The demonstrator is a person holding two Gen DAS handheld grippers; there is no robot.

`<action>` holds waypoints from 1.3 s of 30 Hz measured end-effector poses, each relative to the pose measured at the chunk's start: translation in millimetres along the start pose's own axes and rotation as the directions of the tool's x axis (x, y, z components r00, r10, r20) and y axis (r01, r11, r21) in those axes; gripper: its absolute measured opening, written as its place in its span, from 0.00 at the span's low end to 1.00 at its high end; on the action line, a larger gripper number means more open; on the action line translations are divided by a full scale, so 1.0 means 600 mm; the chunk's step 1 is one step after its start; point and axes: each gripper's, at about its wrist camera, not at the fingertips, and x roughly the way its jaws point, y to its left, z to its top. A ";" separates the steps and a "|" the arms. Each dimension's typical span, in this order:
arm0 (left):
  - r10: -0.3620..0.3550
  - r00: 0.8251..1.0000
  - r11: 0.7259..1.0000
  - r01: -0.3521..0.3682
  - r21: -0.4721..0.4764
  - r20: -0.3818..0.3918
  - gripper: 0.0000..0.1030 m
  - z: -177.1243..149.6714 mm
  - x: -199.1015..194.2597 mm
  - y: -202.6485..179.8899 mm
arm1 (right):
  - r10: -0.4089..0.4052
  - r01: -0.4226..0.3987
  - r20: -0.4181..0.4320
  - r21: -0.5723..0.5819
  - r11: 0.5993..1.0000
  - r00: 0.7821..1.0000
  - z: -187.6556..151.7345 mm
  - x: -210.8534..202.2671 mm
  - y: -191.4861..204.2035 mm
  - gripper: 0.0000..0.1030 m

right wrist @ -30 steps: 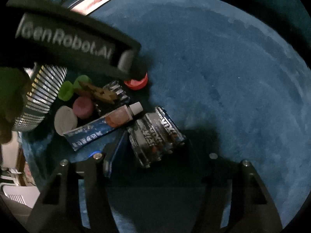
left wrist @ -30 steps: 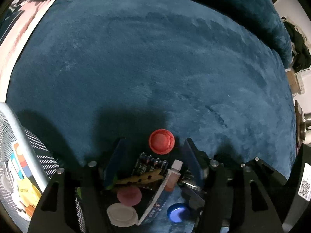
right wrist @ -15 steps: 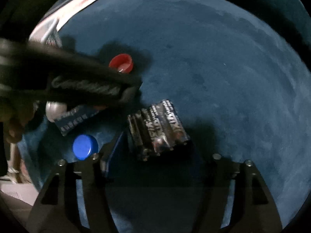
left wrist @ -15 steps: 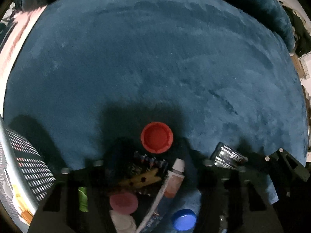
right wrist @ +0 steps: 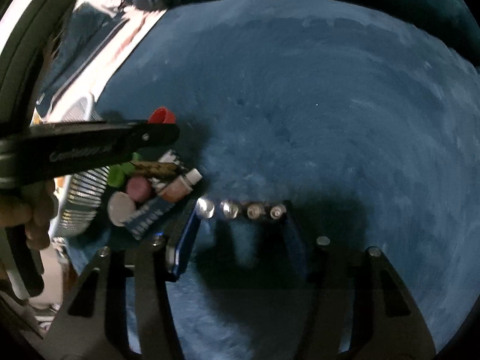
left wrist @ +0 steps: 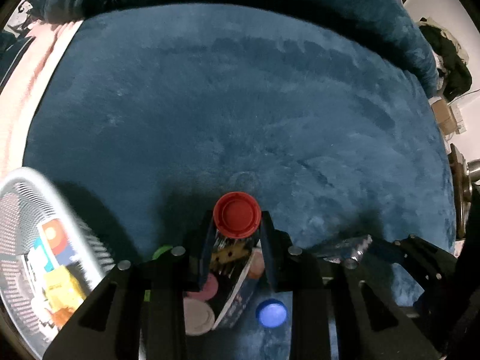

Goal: Organize objects
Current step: 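Grasp the AA batteries with the right tool while the left tool grasps the red cap, then carry the batteries and red cap over the basket and release them, then grasp the white and blue toothpaste tube with the right tool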

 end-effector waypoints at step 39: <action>0.038 0.996 0.938 -0.008 -0.347 0.079 0.29 -0.221 -0.198 0.278 | 0.143 -0.145 0.026 0.098 0.985 0.989 0.011 -0.010 0.212 0.72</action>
